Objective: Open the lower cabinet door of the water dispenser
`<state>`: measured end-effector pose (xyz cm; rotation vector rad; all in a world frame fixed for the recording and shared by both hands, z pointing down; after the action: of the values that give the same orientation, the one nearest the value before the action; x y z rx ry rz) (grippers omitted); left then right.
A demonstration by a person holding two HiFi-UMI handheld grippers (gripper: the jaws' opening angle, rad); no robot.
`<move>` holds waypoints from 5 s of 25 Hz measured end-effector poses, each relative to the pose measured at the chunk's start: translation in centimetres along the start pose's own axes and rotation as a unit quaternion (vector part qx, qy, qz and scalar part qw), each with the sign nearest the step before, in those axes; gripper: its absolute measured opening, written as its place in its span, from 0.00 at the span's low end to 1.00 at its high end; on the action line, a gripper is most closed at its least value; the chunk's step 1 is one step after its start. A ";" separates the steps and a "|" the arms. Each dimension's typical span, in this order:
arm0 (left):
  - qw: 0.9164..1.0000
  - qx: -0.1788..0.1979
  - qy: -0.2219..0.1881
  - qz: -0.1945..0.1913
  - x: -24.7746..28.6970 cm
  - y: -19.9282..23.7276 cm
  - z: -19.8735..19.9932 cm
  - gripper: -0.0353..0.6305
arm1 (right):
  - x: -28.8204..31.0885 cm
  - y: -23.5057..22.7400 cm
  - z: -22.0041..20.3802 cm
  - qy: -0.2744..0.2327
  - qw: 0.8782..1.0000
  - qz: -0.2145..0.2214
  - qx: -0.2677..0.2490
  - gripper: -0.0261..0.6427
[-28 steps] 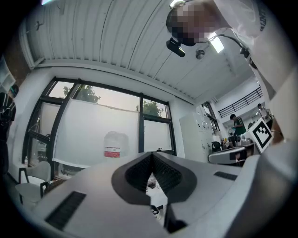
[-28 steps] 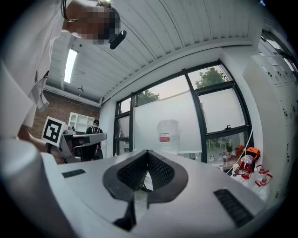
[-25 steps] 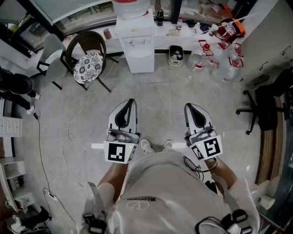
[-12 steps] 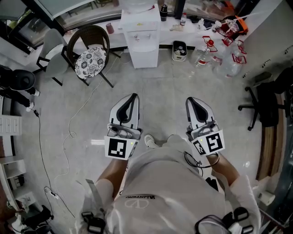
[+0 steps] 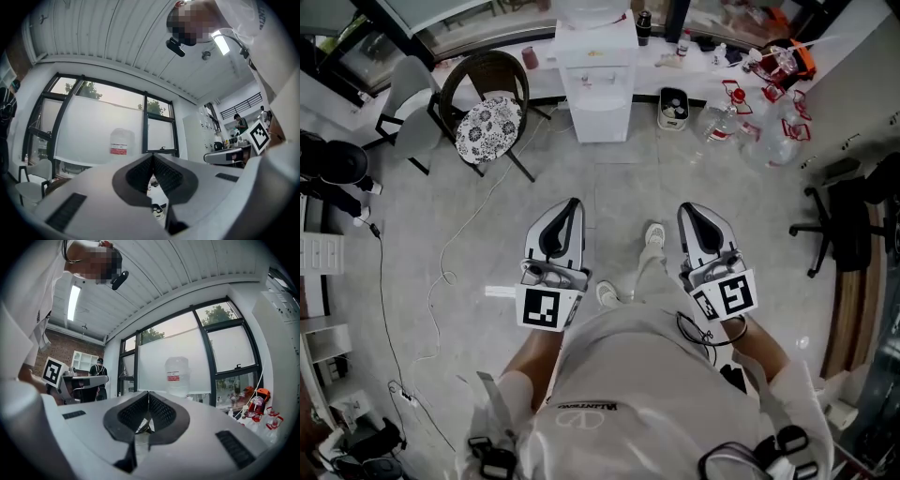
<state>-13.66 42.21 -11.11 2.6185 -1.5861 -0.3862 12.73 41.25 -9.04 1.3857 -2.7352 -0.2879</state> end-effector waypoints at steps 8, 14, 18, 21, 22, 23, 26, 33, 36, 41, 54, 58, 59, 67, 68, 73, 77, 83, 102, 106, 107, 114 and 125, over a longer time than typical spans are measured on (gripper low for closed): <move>1.000 0.004 -0.008 0.013 6.7 0.6 -1.2 0.06 | 4.2 -5.9 -2.1 -0.003 1.000 0.020 0.008 0.06; 0.999 -0.010 0.020 0.026 13.9 0.8 -3.4 0.06 | 8.2 -12.1 -4.2 0.005 0.999 0.036 0.018 0.06; 0.999 -0.006 0.024 0.030 19.0 0.8 -4.9 0.06 | 11.0 -16.6 -5.9 0.011 0.998 0.052 0.021 0.06; 0.999 -0.001 0.026 0.038 22.5 1.1 -5.9 0.06 | 13.0 -19.5 -7.3 0.013 0.997 0.067 0.020 0.06; 0.999 -0.001 0.027 0.042 23.5 1.2 -6.2 0.06 | 13.7 -20.5 -7.7 0.013 0.997 0.072 0.020 0.06; 0.999 0.000 0.027 0.048 24.4 1.3 -6.5 0.06 | 14.4 -21.4 -8.3 0.014 0.997 0.077 0.022 0.06; 0.998 0.003 0.028 0.064 26.4 1.5 -7.4 0.06 | 16.4 -23.6 -9.8 0.014 0.995 0.097 0.028 0.06; 0.996 0.002 0.044 0.078 30.1 3.5 -12.3 0.06 | 21.9 -26.1 -14.0 0.008 0.992 0.122 0.023 0.06; 0.996 -0.002 0.044 0.081 31.7 5.4 -15.4 0.06 | 24.3 -26.4 -17.7 0.017 0.992 0.121 0.021 0.06; 0.997 0.007 0.041 0.065 33.6 10.0 -23.8 0.06 | 28.1 -25.9 -26.2 0.010 0.990 0.137 0.021 0.06; 0.998 0.024 0.032 0.038 37.7 21.8 -54.1 0.06 | 38.7 -24.2 -56.0 -0.018 0.989 0.138 0.045 0.06; 0.999 0.028 0.031 0.033 38.4 23.8 -59.9 0.06 | 40.5 -23.1 -62.4 -0.018 0.989 0.143 0.044 0.06; 0.999 0.028 0.032 0.032 38.6 24.4 -61.0 0.06 | 40.9 -22.8 -63.7 -0.017 0.988 0.145 0.045 0.06; 0.999 0.030 0.043 0.015 40.3 27.6 -68.3 0.06 | 44.6 -21.4 -70.8 -0.020 0.987 0.154 0.033 0.07; 0.999 0.028 0.044 0.014 40.4 27.8 -69.1 0.06 | 45.0 -21.4 -71.6 -0.019 0.987 0.155 0.032 0.07; 0.998 0.030 0.047 0.006 41.0 28.6 -72.2 0.06 | 46.8 -21.3 -75.0 -0.010 0.986 0.162 0.028 0.07; 0.998 0.022 0.051 0.000 41.8 29.1 -74.5 0.06 | 47.9 -21.5 -77.5 -0.006 0.986 0.165 0.037 0.07; 0.998 0.036 0.055 -0.003 43.0 29.9 -76.4 0.06 | 49.1 -21.2 -79.6 -0.009 0.987 0.161 0.021 0.07; 0.998 0.037 0.049 -0.030 43.3 30.7 -78.0 0.06 | 52.9 -23.3 -84.4 -0.002 0.987 0.163 0.012 0.33; 0.998 0.037 0.045 -0.037 42.9 30.8 -77.9 0.06 | 53.7 -23.0 -84.9 -0.001 0.984 0.176 0.006 0.38; 0.998 0.037 0.044 -0.040 42.8 30.7 -77.9 0.06 | 53.9 -22.9 -85.0 -0.002 0.984 0.179 0.004 0.39; 0.997 0.040 0.044 -0.050 42.1 30.9 -78.2 0.06 | 54.9 -22.8 -85.2 -0.012 0.985 0.173 -0.001 0.42; 0.997 0.035 0.032 -0.057 40.5 30.2 -77.5 0.06 | 52.4 -21.4 -85.2 -0.027 0.985 0.169 0.004 0.36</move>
<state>-3.29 -13.83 61.72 2.7534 -1.4609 -0.2525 10.48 -25.05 68.82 0.9019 -2.9522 -0.2964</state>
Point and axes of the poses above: the fingertips, and each gripper's own axes: x forward along the fingers, y to its left, z out of its top, the point moved 9 cm from there along -x, backward along the fingers, and after that the axes turned 13 degrees about -x, right-handed, at the moved point
